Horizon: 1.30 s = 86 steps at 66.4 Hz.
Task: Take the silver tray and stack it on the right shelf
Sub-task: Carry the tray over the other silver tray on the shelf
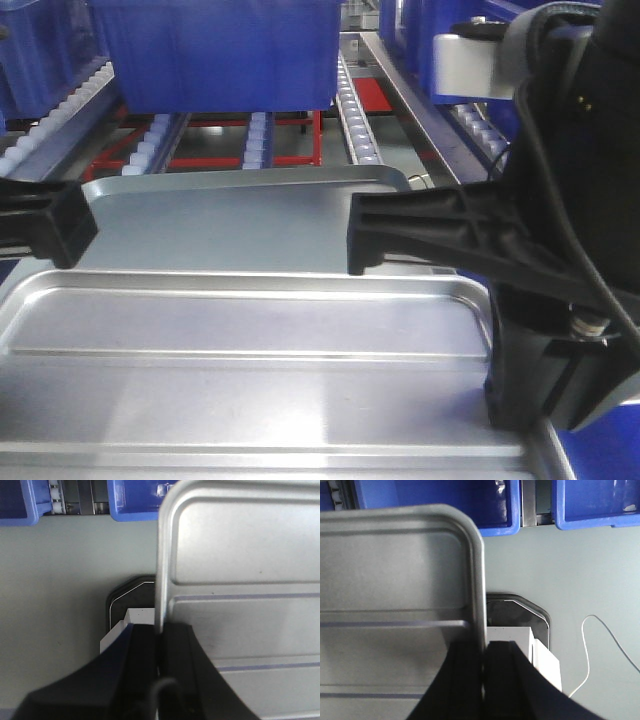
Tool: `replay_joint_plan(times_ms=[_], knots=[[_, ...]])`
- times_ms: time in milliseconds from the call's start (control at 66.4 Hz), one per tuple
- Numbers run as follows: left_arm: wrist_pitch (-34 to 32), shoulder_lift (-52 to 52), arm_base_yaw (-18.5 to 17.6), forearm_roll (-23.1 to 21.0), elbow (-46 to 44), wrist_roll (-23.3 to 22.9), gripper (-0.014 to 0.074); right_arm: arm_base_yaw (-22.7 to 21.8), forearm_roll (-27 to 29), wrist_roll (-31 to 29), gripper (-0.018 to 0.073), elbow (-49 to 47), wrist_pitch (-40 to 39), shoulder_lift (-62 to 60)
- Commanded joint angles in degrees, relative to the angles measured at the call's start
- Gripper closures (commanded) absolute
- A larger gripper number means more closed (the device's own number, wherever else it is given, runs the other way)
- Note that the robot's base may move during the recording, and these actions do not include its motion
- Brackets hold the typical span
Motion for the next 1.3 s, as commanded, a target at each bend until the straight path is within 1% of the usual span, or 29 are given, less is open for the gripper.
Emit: replay_joint_plan(times_ms=[0, 844, 1025, 1055, 1100, 1130, 1206, 1281], knots=[[2.91, -1.37, -0.36, 2.12, -1.24, 0.03, 0.0697, -0.15, -2.72, 0.01, 0.0482, -1.27, 2.56, -1.80], [2.44, -1.37, -0.36, 2.12, -1.24, 0.03, 0.0697, -0.15, -2.66, 0.01, 0.0482, -1.27, 2.99, -1.80], [2.15, -1.37, -0.36, 3.16, -1.24, 0.03, 0.0697, -0.15, -2.72, -0.04, 0.0482, -1.32, 2.78, -1.80], [1.68, -1.37, -0.36, 3.44, -1.24, 1.20, 0.0697, -0.20, -2.98, -0.19, 0.0482, -1.39, 2.31, -1.80], [0.72, -1.37, -0.23, 3.23, -1.24, 4.75, 0.0697, -0.20, -3.28, -1.66, 0.0483, -1.39, 1.07, -1.80], [-0.09, -1.37, -0.09, 2.76, -1.24, 5.52, 0.0697, -0.20, -3.28, -2.78, 0.0483, -1.39, 0.39, -1.80], [-2.83, -1.37, 1.76, 0.79, -1.24, 6.75, 0.0696, -0.54, -3.16, -5.83, 0.0483, -1.48, -3.28, -1.80], [-5.65, -1.13, 4.80, -2.06, -1.37, 11.18, 0.0696, -2.10, -1.95, -7.50, 0.0483, -2.04, -5.99, -1.50]])
